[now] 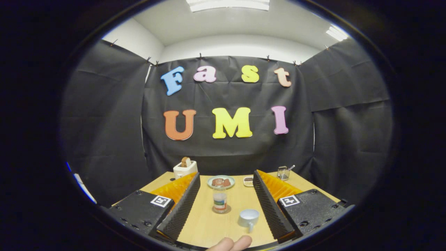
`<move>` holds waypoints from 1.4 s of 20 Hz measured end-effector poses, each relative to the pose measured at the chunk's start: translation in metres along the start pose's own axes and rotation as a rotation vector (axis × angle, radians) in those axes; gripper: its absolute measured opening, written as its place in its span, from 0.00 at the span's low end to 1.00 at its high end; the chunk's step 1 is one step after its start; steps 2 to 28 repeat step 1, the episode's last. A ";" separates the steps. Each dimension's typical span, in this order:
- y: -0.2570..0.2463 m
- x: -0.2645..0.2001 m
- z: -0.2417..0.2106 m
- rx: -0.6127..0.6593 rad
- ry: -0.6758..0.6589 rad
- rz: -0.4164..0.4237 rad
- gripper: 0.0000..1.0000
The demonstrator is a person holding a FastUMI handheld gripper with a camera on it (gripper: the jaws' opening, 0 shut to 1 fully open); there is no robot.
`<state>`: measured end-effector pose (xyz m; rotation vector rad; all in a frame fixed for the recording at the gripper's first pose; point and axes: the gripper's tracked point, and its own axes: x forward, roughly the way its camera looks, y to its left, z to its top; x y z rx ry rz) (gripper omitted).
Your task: Take the bottle from table, then pour the juice into the cup, finally place the bottle on the coaster
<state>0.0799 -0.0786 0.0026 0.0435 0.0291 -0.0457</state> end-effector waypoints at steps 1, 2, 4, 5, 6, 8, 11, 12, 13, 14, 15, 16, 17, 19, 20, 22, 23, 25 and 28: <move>-0.001 0.000 -0.003 0.001 0.001 0.000 0.97; -0.001 0.000 -0.003 0.001 0.001 0.000 0.97; -0.001 0.000 -0.003 0.001 0.001 0.000 0.97; -0.001 0.000 -0.003 0.001 0.001 0.000 0.97; -0.001 0.000 -0.003 0.001 0.001 0.000 0.97; -0.001 0.000 -0.003 0.001 0.001 0.000 0.97; -0.001 0.000 -0.003 0.001 0.001 0.000 0.97; -0.001 0.000 -0.003 0.001 0.001 0.000 0.97; -0.001 0.000 -0.003 0.001 0.001 0.000 0.97; -0.001 0.000 -0.003 0.001 0.001 0.000 0.97; -0.001 0.000 -0.003 0.001 0.001 0.000 0.97; -0.001 0.000 -0.003 0.001 0.001 0.000 0.97; -0.001 0.000 -0.003 0.001 0.001 0.000 0.97; -0.001 0.000 -0.003 0.001 0.001 0.000 0.97; -0.001 0.000 -0.003 0.001 0.001 0.000 0.97; -0.001 0.000 -0.003 0.001 0.001 0.000 0.97; -0.001 0.000 -0.003 0.001 0.001 0.000 0.97; -0.001 0.000 -0.003 0.001 0.001 0.000 0.97; -0.001 0.000 -0.003 0.001 0.001 0.000 0.97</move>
